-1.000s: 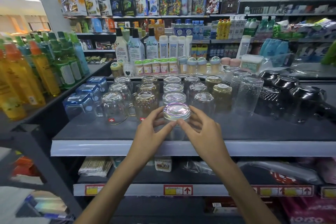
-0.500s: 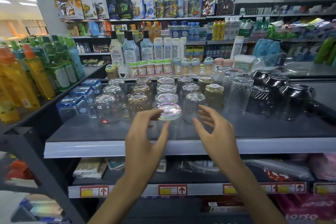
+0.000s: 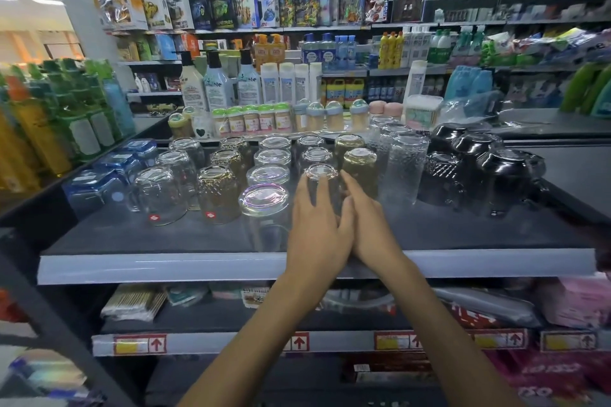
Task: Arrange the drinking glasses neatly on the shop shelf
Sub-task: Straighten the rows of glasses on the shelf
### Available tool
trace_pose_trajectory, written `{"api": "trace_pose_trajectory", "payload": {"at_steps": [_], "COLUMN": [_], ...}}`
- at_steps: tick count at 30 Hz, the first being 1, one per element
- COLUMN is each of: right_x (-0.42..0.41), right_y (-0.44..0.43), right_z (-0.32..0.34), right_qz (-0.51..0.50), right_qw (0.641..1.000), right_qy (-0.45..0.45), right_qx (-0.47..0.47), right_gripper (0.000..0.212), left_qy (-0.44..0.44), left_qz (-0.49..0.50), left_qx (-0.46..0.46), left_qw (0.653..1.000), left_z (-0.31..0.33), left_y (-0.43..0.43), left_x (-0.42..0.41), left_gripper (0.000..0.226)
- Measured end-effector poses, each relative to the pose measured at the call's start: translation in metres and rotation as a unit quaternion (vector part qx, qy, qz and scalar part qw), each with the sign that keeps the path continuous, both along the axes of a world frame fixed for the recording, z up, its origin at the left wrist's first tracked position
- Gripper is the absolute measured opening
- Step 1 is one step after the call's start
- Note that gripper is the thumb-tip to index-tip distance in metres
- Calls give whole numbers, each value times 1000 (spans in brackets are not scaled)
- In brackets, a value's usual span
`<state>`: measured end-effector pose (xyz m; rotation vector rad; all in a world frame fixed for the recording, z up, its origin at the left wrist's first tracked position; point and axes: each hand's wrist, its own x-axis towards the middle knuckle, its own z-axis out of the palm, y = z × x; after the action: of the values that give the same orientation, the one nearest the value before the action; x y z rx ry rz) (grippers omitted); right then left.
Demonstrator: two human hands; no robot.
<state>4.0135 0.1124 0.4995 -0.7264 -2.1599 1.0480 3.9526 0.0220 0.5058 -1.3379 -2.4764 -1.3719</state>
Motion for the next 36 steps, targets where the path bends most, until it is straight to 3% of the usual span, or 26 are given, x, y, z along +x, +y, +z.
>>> {"api": "trace_pose_trajectory", "payload": {"at_steps": [3,10,14,16,18,22,36], "right_x": [0,-2,-3,-20,-45,-82,-90], "right_y": [0,12,22,38,56,74,83], "right_z": [3,-3,37,64,84,95,87], "right_qz": [-5,-11,-53,-34,1,44,31], "right_qw": [1000,1000,992,985,974,940,958], "right_qy": [3,11,67,34,-76,-237,-193], "right_qx": [-19,-28,93,165,215,241,212], "right_gripper": [60,75,50,38,35,37,30], "left_qy": [-4,3,-1,-2,-4,15,28], "left_qz": [-4,-13,-18,-13,2,16,37], "left_qx": [28,33,43,50,42,24,12], "left_qw": [1000,999,999,999,999,999,999], "left_z": [-5,-12,-16,-20,-22,-24,-25], "left_y": [0,-3,-3,-2,0,1,1], "left_x": [-4,-11,-11,-8,-5,-5,-5], "left_gripper": [59,61,62,64,67,68,69]}}
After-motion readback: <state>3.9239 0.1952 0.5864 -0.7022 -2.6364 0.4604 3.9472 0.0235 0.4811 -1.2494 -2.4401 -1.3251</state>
